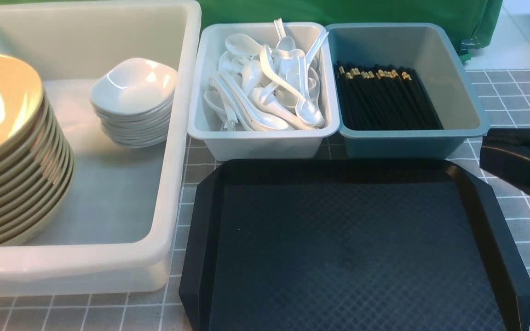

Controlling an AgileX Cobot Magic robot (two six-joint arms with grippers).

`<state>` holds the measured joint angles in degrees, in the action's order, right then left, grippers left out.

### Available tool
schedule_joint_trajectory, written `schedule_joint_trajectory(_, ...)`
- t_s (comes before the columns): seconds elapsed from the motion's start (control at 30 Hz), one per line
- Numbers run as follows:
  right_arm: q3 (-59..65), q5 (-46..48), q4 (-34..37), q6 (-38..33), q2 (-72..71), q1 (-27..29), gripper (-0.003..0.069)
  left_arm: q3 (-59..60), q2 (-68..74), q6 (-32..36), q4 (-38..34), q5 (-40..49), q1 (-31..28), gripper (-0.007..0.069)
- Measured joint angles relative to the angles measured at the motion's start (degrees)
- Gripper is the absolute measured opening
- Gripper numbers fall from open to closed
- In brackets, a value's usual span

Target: On grey table put chopsticks spoon bowls plates into blue grey white boxes.

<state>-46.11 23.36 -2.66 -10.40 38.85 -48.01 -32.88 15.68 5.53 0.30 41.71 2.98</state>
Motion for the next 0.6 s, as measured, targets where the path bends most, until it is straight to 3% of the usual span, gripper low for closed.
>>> schedule_joint_trajectory(0.43, 0.2, 0.4, 0.0, 0.5, -0.1, 0.0, 0.0045, 0.0, 0.0, 0.0, 0.0, -0.1, 0.0, -0.001)
schedule_joint_trajectory(0.6, 1.4, 3.3, -0.1, 8.2, -2.5, 1.3, 0.0045, 0.0, 0.0, 0.0, 0.0, -0.1, 0.0, -0.001)
